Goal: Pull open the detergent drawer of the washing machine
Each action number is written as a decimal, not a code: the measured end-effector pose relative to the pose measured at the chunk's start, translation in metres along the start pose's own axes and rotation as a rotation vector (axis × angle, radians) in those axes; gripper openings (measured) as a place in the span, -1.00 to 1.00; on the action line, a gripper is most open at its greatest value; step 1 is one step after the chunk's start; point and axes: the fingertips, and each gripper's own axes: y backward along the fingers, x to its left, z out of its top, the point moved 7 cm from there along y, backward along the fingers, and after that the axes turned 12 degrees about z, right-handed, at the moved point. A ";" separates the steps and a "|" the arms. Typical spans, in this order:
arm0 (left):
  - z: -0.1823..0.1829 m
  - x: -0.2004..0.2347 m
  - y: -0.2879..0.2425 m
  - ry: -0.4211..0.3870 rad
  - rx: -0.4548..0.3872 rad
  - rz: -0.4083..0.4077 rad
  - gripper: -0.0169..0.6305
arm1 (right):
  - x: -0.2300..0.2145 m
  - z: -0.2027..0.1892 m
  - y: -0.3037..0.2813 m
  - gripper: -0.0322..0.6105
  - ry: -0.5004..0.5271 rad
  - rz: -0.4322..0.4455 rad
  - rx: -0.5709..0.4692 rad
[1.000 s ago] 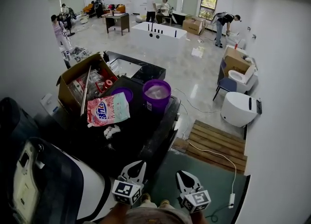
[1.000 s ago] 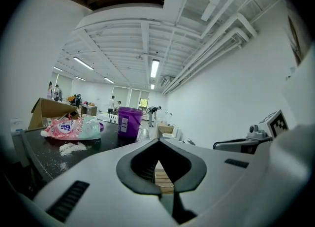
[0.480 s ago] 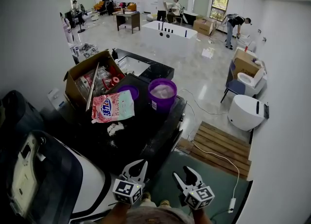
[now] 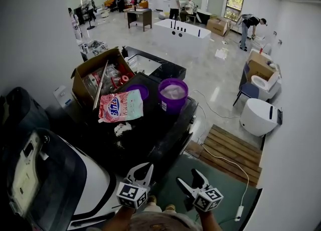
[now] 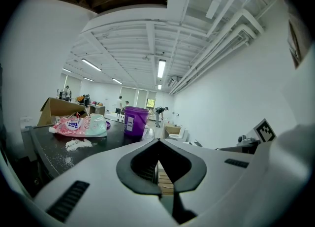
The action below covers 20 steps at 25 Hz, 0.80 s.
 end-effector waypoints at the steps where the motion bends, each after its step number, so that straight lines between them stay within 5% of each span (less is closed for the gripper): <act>1: 0.000 0.001 0.001 0.001 -0.001 0.007 -0.89 | -0.002 -0.002 -0.002 0.38 -0.017 0.009 -0.002; 20: -0.017 0.037 0.013 0.010 0.044 0.118 -0.89 | -0.051 -0.064 -0.068 0.42 -0.400 0.192 0.003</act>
